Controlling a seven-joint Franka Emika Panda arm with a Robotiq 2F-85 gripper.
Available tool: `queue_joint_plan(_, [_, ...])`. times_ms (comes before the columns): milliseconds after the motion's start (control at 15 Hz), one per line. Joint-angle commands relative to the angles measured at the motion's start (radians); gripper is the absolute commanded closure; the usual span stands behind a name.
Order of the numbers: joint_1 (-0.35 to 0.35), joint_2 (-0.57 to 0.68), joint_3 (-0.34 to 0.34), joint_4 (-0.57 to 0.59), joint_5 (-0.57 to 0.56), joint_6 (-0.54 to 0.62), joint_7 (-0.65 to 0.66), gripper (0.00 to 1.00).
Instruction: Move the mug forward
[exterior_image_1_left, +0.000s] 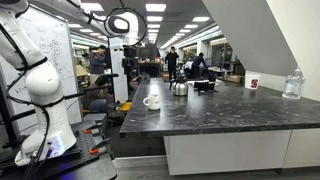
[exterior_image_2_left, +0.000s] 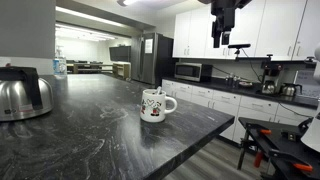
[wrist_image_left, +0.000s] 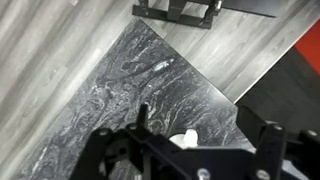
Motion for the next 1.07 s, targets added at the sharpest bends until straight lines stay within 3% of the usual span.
queue_joint_plan(0, [0.004, 0.000, -0.003, 0.002, -0.001, -0.002, 0.001, 0.00])
queue_joint_plan(600, [0.011, 0.062, -0.003, 0.019, 0.019, 0.039, -0.003, 0.00])
queue_joint_plan(733, [0.017, 0.114, 0.000, 0.029, 0.025, 0.097, -0.004, 0.00])
queue_joint_plan(1000, [0.044, 0.244, 0.009, 0.034, 0.035, 0.345, -0.045, 0.00])
